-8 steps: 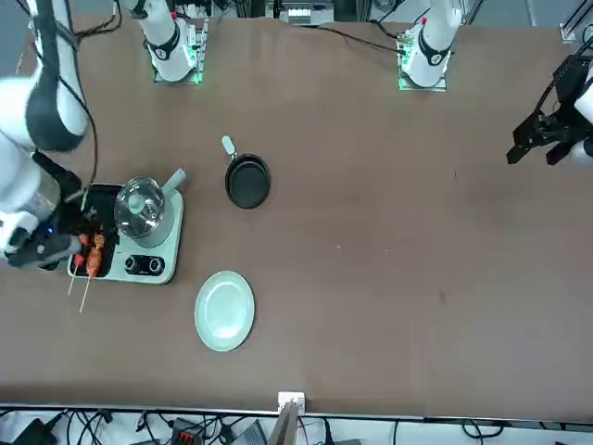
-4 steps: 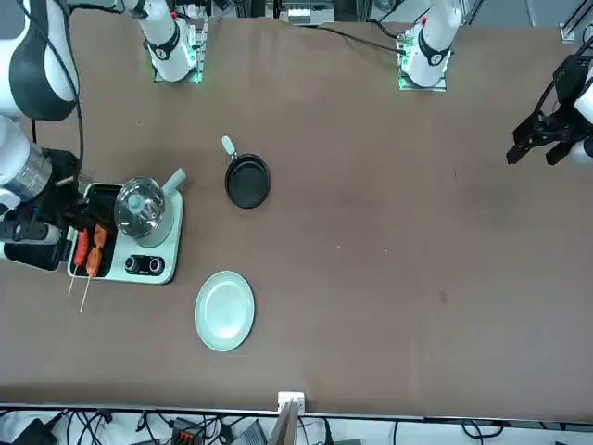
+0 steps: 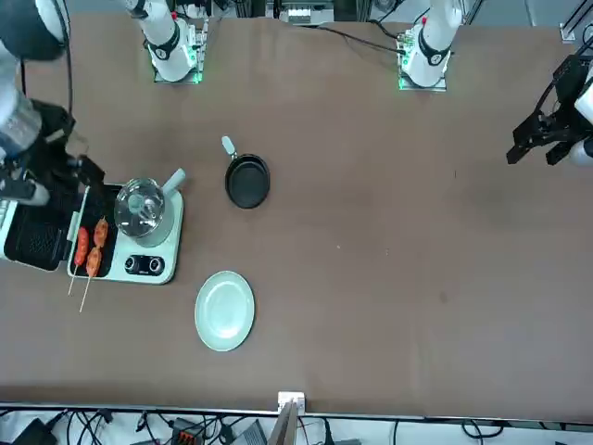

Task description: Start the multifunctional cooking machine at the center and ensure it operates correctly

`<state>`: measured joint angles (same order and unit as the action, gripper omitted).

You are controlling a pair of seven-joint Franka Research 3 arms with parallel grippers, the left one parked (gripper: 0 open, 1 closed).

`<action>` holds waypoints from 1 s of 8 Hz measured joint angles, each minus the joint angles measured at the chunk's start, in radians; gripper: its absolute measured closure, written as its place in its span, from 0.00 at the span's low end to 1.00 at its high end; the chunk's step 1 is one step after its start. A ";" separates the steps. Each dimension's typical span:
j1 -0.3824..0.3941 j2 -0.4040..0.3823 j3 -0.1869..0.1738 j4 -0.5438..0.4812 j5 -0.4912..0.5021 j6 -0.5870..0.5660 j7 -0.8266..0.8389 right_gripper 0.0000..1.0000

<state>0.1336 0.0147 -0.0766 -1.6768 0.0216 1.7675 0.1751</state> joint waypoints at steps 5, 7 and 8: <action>-0.061 -0.091 0.043 -0.001 0.000 -0.094 -0.001 0.00; -0.082 -0.100 0.049 -0.001 0.000 -0.114 -0.051 0.00; -0.095 -0.104 0.049 -0.001 0.000 -0.115 -0.075 0.00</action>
<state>0.0385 -0.0891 -0.0278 -1.6782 0.0216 1.6521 0.1005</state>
